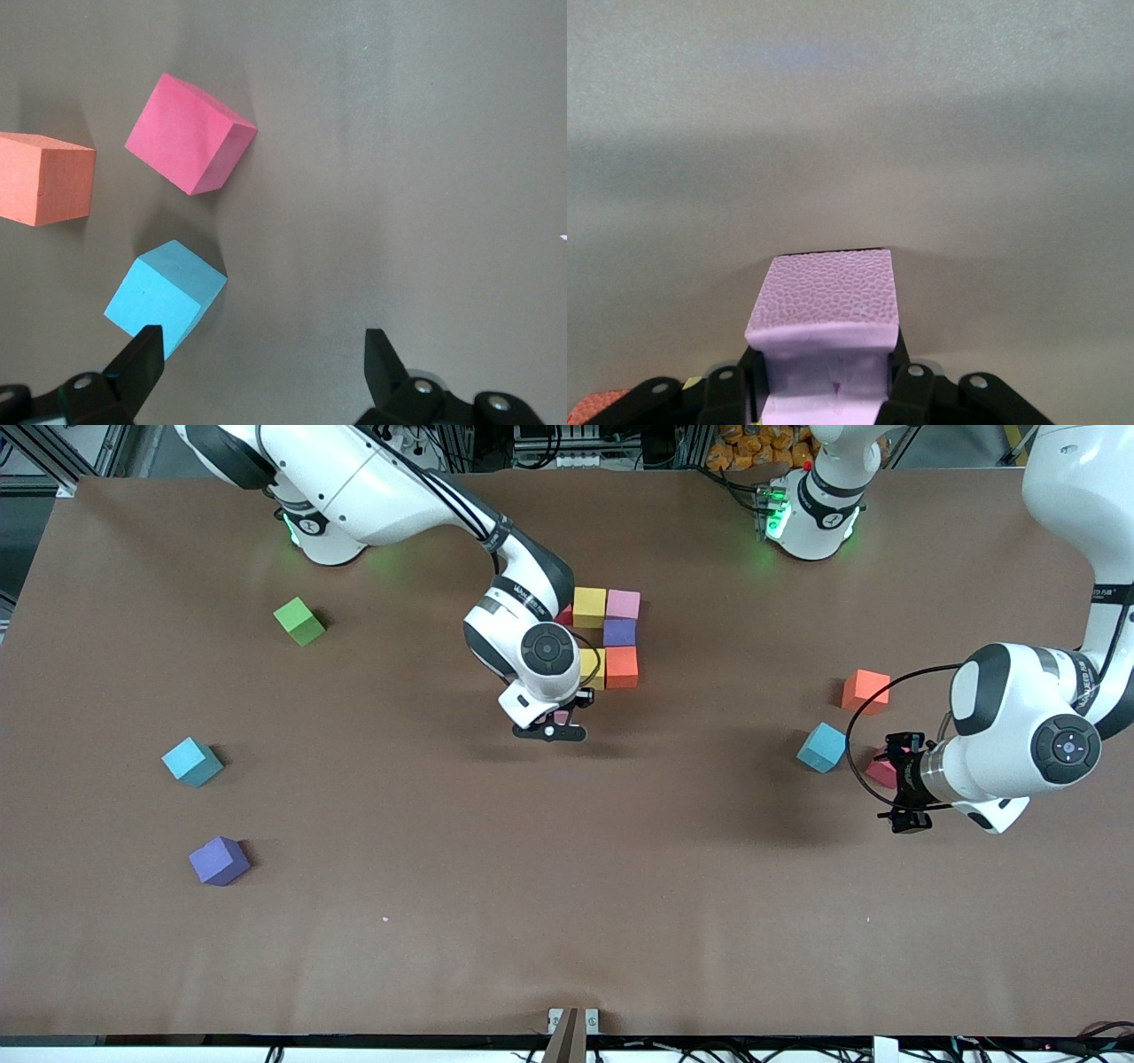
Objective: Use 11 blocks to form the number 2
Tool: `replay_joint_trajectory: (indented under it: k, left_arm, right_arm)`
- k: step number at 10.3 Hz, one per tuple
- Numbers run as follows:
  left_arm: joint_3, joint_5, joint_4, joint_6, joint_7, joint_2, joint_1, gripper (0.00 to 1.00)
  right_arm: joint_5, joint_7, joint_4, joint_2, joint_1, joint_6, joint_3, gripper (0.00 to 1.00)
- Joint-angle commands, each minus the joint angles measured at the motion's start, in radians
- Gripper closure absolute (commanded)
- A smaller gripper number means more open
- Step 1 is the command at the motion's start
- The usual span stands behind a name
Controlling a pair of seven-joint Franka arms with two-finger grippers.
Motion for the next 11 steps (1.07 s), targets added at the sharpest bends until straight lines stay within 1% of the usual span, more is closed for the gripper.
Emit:
replay_joint_trajectory:
  k: [1, 4, 11]
  left_arm:
    - [-0.010, 0.000, 0.006, 0.000, 0.019, -0.003, 0.012, 0.00]
    - [-0.010, -0.002, 0.010, 0.000, 0.017, -0.001, 0.012, 0.00]
    - [-0.010, -0.002, 0.012, 0.000, 0.020, -0.001, 0.015, 0.00]
  right_arm:
    - [-0.014, -0.003, 0.028, 0.024, 0.011, -0.008, -0.002, 0.93]
    - [-0.011, -0.002, 0.025, 0.024, 0.011, 0.018, 0.011, 0.91]
    - [0.001, -0.084, 0.022, 0.027, 0.003, 0.010, 0.014, 0.91]
